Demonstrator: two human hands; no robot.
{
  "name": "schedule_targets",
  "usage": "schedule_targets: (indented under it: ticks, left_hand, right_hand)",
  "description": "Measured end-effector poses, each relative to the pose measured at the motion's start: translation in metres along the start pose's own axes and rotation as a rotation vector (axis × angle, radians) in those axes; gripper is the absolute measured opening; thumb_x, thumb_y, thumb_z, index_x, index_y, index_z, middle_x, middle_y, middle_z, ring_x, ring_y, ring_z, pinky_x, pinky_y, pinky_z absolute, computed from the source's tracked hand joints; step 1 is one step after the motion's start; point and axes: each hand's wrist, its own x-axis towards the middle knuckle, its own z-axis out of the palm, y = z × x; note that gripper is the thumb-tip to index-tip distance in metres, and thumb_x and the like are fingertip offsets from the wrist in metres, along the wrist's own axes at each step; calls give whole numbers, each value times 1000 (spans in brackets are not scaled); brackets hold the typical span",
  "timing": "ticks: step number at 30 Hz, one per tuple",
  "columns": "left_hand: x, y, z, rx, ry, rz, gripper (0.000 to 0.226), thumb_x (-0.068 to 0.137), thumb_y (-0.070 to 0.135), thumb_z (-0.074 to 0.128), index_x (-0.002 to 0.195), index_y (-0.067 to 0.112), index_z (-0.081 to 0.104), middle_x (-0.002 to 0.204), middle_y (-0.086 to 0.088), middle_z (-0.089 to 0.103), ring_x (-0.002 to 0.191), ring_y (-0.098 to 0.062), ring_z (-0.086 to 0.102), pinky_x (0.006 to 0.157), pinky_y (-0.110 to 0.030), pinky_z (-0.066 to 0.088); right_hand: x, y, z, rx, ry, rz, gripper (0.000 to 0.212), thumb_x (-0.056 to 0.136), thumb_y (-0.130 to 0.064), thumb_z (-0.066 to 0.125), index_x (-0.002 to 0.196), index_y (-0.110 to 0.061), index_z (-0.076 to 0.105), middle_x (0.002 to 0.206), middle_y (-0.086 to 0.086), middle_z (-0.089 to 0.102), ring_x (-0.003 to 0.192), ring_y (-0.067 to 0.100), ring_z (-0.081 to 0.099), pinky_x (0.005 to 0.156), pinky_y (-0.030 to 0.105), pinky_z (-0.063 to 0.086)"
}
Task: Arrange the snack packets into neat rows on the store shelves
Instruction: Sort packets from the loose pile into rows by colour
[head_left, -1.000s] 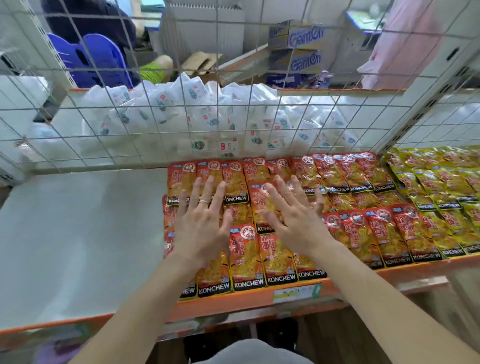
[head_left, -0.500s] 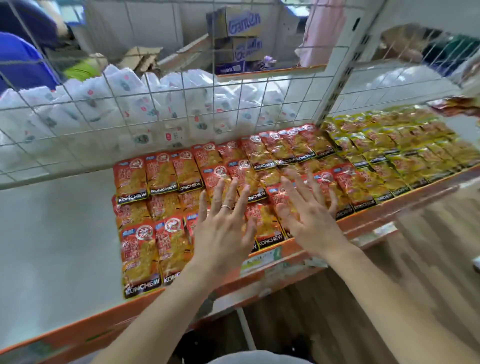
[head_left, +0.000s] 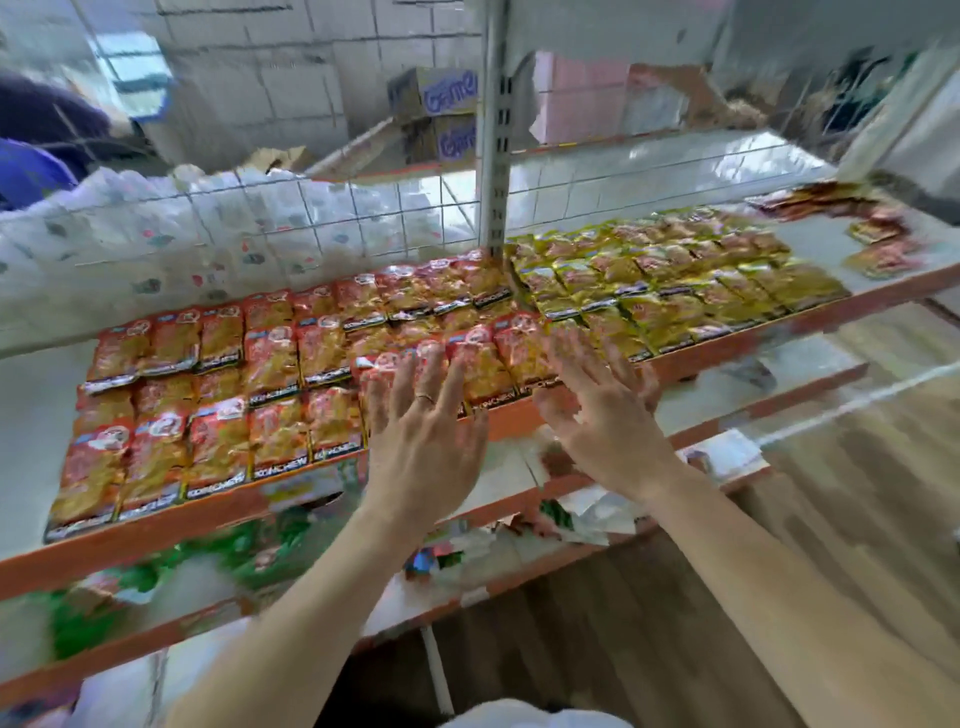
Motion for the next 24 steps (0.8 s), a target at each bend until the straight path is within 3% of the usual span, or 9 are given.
schedule_targets:
  ticks: [4, 9, 15, 24]
  left_hand:
    - [-5, 45, 3, -31, 39, 15, 70, 96, 59, 20, 158, 28, 26, 167, 4, 16, 155, -22, 7, 123, -49, -9]
    - [-10, 77, 8, -55, 41, 41, 63, 96, 58, 27, 149, 28, 44, 158, 3, 38, 149, -21, 25, 124, -54, -1]
    - [1, 90, 19, -38, 22, 55, 60, 98, 57, 33, 152, 32, 35, 163, 5, 29, 150, -21, 20, 122, -46, -8]
    - [51, 111, 46, -139, -24, 81, 66, 94, 61, 23, 153, 32, 33, 163, 4, 26, 151, -21, 15, 124, -54, 1]
  right_hand:
    - [-21, 36, -21, 19, 25, -5, 76, 85, -76, 15, 154, -47, 17, 165, -20, -3, 150, 3, -17, 118, 53, -11]
    - [-36, 64, -32, 47, 73, -21, 66, 91, -69, 29, 153, -51, 15, 166, -15, 3, 153, 10, -7, 119, 53, -5]
    - [-35, 81, -29, 62, 91, -7, 74, 87, -74, 21, 155, -45, 20, 166, -14, 6, 154, 11, -4, 119, 55, -1]
    - [-5, 116, -41, 8, 65, 101, 70, 89, -71, 28, 154, -45, 24, 166, -14, 5, 153, 11, -5, 118, 54, -2]
